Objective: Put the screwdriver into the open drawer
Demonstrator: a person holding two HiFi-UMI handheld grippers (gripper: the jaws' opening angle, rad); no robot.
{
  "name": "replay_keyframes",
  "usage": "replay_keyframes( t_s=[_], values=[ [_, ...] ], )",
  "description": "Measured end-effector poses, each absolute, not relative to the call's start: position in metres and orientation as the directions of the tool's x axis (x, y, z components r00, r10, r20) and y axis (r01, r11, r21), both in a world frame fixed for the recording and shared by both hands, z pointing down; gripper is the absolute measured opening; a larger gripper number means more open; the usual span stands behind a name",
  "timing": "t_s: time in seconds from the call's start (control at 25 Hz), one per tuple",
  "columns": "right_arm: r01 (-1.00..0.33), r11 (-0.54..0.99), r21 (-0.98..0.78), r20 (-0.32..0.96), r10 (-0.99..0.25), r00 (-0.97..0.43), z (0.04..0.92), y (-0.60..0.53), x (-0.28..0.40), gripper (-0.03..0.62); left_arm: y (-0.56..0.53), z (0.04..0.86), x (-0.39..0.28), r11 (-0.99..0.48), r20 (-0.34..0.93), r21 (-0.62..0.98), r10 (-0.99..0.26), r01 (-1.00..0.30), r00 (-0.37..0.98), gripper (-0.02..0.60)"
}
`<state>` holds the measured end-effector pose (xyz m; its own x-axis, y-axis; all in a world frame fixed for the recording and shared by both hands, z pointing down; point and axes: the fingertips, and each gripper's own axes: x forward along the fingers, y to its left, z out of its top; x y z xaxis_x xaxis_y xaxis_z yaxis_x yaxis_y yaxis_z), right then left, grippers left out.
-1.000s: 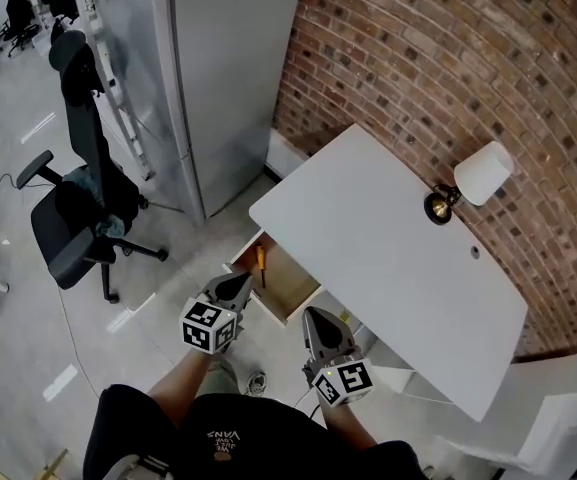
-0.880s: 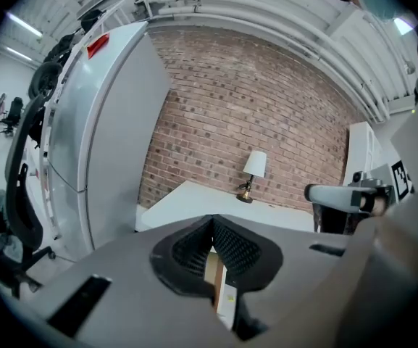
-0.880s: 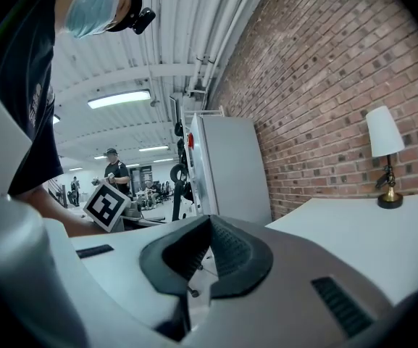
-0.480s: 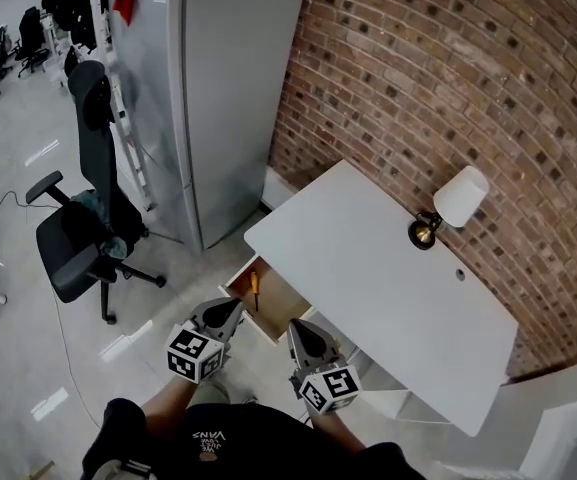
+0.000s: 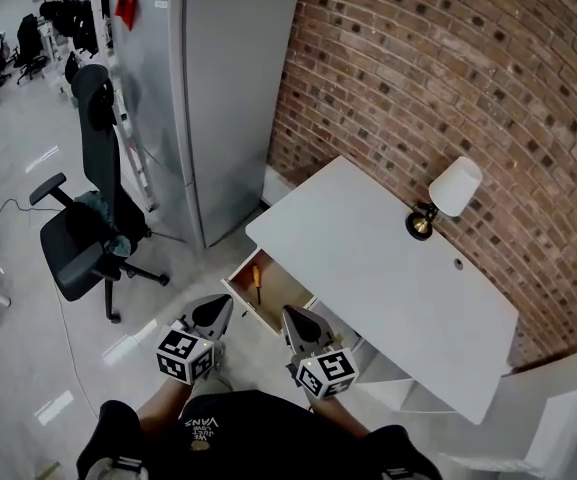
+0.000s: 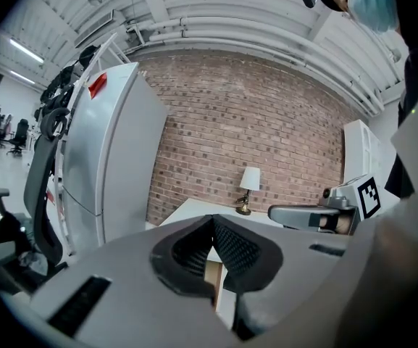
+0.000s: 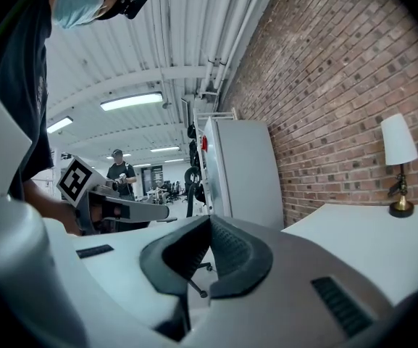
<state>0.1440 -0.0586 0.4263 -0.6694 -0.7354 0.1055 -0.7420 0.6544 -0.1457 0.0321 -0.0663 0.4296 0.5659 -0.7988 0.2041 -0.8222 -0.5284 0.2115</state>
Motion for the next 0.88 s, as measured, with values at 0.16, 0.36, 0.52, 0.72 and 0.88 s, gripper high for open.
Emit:
replay_keyframes(
  t_s=[0.16,0.36,0.52,0.72,0.88],
  values=[
    [-0.722,0.673,-0.16,0.129,-0.711,-0.691,0.426,-0.052,0.133,-0.003,-0.055,0.428,0.03,-0.533,0.211,0.207,-0.794,-0.82,0.569,0.008],
    [-0.708,0.687,-0.164,0.155,-0.69,-0.707,0.431,-0.047,0.125,-0.003,-0.045,0.429,0.03,-0.54,0.216,0.205,-0.789,-0.816,0.576,0.008],
    [-0.708,0.684,-0.173,0.161,-0.69,-0.706,0.434,-0.044,0.121,-0.003,-0.042,0.43,0.027,-0.535,0.214,0.215,-0.791,-0.817,0.574,0.008],
    [-0.714,0.681,-0.165,0.163,-0.695,-0.7,0.436,-0.042,0.118,-0.003,-0.04,0.431,0.024,-0.538,0.205,0.217,-0.791,-0.814,0.577,0.008],
    [-0.719,0.676,-0.16,0.166,-0.7,-0.695,0.435,-0.042,0.117,-0.003,-0.037,0.432,0.021,-0.534,0.205,0.223,-0.792,-0.815,0.575,0.008]
  ],
)
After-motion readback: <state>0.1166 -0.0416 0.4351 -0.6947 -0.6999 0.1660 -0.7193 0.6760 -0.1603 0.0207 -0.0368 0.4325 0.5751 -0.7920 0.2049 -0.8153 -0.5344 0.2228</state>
